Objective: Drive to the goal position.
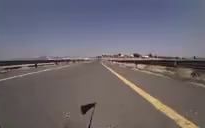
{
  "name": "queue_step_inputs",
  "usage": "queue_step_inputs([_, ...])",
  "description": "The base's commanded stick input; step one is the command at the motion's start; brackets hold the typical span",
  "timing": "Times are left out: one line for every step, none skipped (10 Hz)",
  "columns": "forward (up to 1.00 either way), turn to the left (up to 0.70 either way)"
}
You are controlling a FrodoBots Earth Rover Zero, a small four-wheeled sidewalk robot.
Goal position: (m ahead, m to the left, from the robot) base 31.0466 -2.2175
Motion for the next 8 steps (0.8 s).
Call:
queue_step_inputs([1.00,-0.01])
queue_step_inputs([1.00,-0.01])
queue_step_inputs([1.00,-0.01])
queue_step_inputs([1.00,-0.01])
queue_step_inputs([1.00,-0.01])
queue_step_inputs([1.00,-0.01])
queue_step_inputs([1.00,-0.01])
queue_step_inputs([1.00,-0.01])
